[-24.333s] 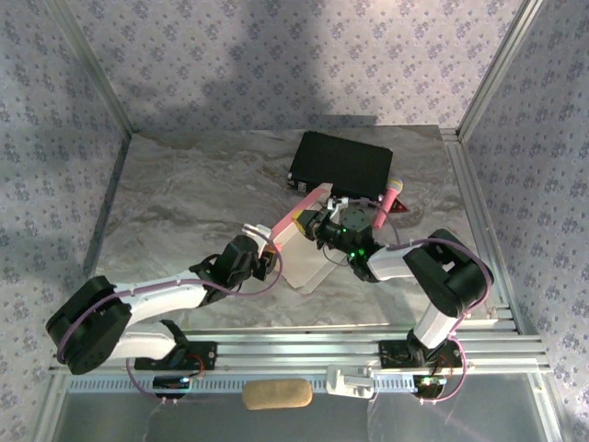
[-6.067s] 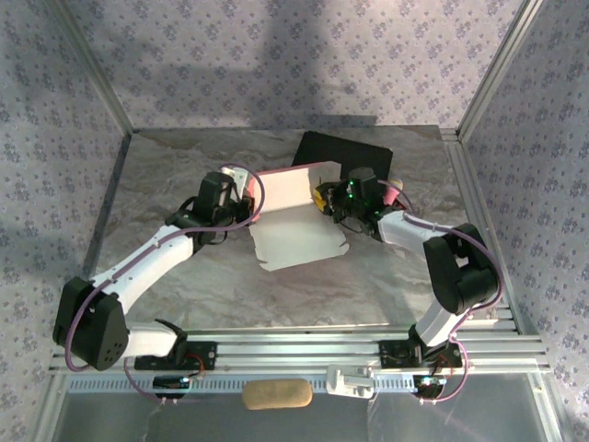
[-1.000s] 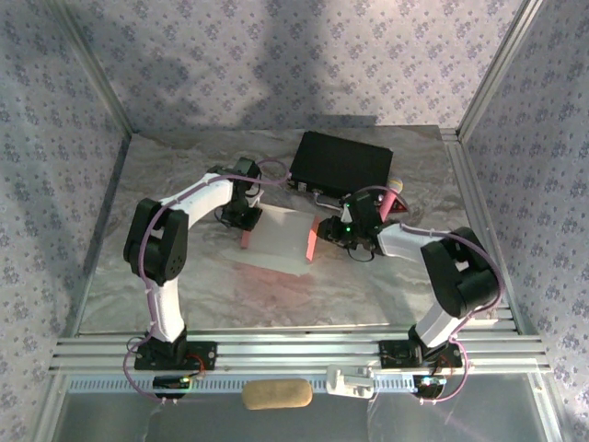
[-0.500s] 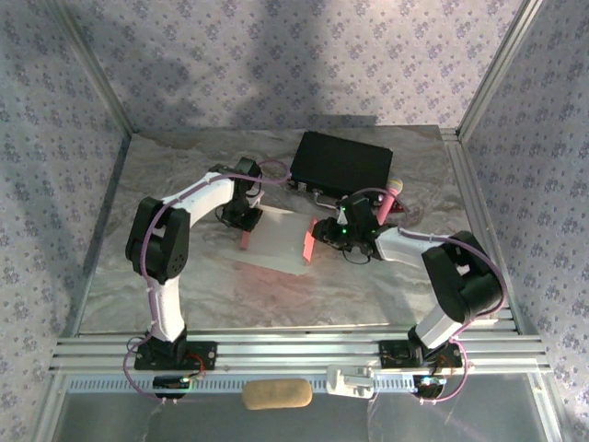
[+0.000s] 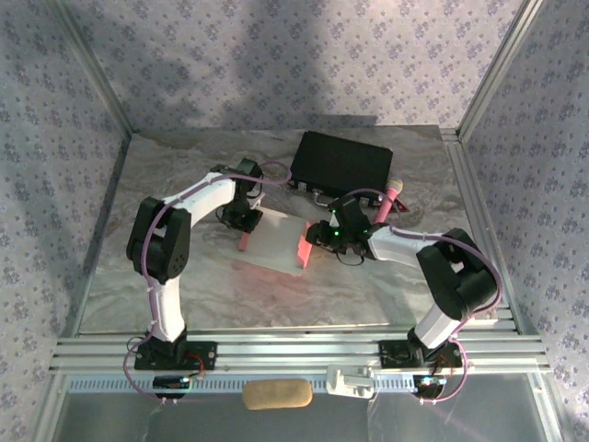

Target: Fold the paper box

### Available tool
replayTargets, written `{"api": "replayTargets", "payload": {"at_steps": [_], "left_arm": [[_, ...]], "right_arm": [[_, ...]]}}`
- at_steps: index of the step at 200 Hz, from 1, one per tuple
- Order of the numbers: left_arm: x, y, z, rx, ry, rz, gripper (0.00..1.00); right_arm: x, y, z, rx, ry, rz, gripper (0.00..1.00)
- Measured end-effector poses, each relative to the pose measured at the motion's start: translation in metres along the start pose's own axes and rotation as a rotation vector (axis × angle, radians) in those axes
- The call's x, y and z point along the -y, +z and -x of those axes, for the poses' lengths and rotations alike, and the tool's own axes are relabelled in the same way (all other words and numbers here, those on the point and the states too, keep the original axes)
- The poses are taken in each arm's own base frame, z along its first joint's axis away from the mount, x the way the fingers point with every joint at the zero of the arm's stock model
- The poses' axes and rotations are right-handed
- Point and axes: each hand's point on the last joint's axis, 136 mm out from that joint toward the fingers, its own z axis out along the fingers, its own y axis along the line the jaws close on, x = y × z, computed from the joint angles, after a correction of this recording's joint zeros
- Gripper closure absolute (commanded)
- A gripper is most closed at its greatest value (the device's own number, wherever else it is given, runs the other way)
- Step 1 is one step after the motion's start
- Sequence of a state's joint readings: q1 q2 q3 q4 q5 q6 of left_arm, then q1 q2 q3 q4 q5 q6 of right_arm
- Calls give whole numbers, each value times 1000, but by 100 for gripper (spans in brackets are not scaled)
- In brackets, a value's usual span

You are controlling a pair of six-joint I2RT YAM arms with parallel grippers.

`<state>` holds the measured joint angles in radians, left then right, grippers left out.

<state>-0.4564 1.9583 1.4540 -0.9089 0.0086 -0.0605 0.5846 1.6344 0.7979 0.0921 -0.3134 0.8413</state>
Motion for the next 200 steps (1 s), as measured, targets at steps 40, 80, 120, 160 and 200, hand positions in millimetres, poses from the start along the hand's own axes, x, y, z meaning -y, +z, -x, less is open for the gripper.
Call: {"api": "replayTargets", "payload": {"at_steps": [40, 80, 120, 160, 200], "left_arm": [[0, 0, -1, -7, 0, 3, 100], [0, 0, -2, -9, 0, 3, 100], [0, 1, -2, -13, 0, 3, 100], [-1, 2, -3, -19, -3, 4, 100], [-2, 2, -9, -42, -12, 14, 100]], "right_arm": [[2, 3, -5, -14, -4, -59, 60], [5, 4, -11, -22, -13, -103, 56], [3, 6, -16, -23, -21, -120, 56], [9, 14, -21, -32, 22, -146, 72], [11, 17, -21, -18, 79, -181, 92]]}}
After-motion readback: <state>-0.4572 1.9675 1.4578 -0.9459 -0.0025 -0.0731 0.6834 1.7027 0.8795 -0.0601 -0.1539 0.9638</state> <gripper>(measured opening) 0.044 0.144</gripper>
